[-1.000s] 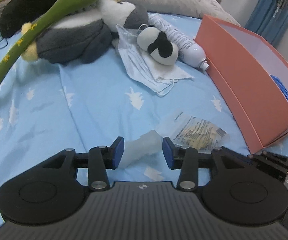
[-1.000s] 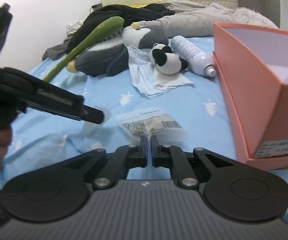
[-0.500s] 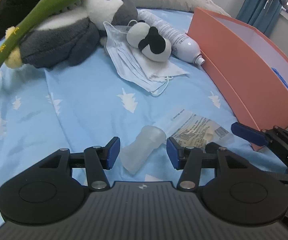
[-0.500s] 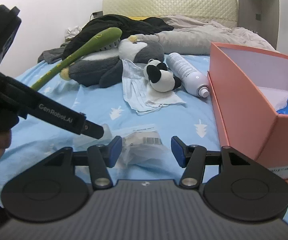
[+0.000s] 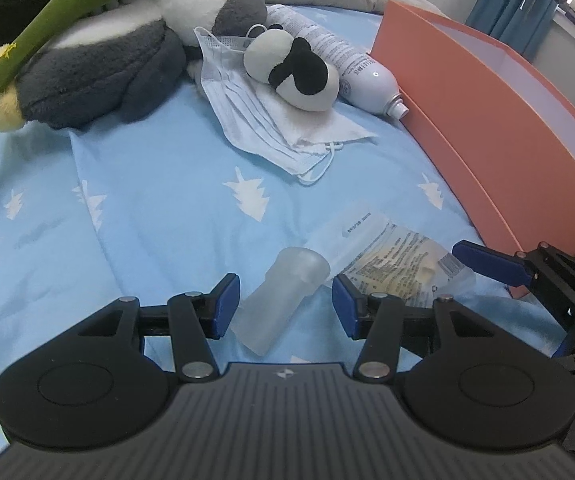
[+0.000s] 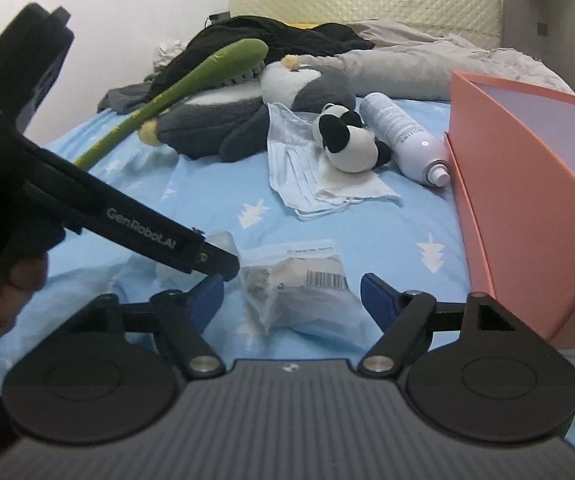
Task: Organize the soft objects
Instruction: 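Lift and carry the clear plastic piece and barcode packet over the pink box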
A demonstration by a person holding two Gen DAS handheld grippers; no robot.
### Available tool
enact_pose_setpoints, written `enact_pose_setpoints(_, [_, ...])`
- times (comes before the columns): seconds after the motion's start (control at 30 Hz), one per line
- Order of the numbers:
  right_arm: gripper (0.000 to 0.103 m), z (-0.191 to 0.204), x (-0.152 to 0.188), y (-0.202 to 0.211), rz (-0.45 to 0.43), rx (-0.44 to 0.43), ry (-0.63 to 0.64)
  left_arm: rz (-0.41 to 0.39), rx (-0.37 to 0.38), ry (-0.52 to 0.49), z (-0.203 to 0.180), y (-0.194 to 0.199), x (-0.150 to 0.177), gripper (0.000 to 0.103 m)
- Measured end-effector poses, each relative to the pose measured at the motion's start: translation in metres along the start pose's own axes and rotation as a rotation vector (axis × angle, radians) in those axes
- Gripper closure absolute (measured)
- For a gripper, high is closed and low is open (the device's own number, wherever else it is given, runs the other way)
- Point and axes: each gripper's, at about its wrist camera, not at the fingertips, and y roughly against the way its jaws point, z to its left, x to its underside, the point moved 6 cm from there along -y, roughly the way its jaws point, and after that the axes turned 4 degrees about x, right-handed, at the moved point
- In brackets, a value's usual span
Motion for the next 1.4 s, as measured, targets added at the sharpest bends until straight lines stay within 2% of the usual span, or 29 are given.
enact_pose_setpoints(0.17, [0.026, -0.002, -0.001, -0.007, 0.000, -0.001, -0.004, 0.003, 0.011, 0.020, 0.002, -0.003, 0.001, 0.048])
enact_pose_setpoints(0.27, [0.026, -0.005, -0.002, -0.012, -0.001, -0.025, -0.012, 0.009, -0.001, 0.019, 0.003, -0.006, 0.003, 0.058])
enact_pose_setpoints(0.47, [0.043, -0.009, 0.001, -0.024, 0.035, -0.065, -0.048, -0.004, -0.021, 0.041, 0.007, -0.001, 0.002, 0.083])
enact_pose_setpoints(0.5, [0.049, -0.009, 0.001, -0.024, 0.033, -0.065, -0.051, -0.006, -0.020, 0.042, 0.007, 0.000, 0.002, 0.084])
enact_pose_setpoints(0.57, [0.051, -0.009, 0.001, -0.022, 0.028, -0.060, -0.048, -0.014, -0.017, 0.046, 0.005, 0.004, 0.003, 0.087])
enact_pose_setpoints(0.77, [0.053, -0.010, 0.000, -0.015, 0.022, -0.039, -0.065, -0.029, -0.025, 0.077, 0.002, 0.012, 0.004, 0.089])
enact_pose_setpoints(1.07, [0.054, -0.007, -0.008, 0.003, 0.011, 0.036, -0.074, -0.062, -0.024, 0.137, -0.008, 0.038, 0.003, 0.089])
enact_pose_setpoints(1.4, [0.054, -0.007, -0.040, 0.064, -0.044, 0.064, -0.128, -0.136, 0.003, 0.191, -0.031, 0.093, -0.008, 0.089])
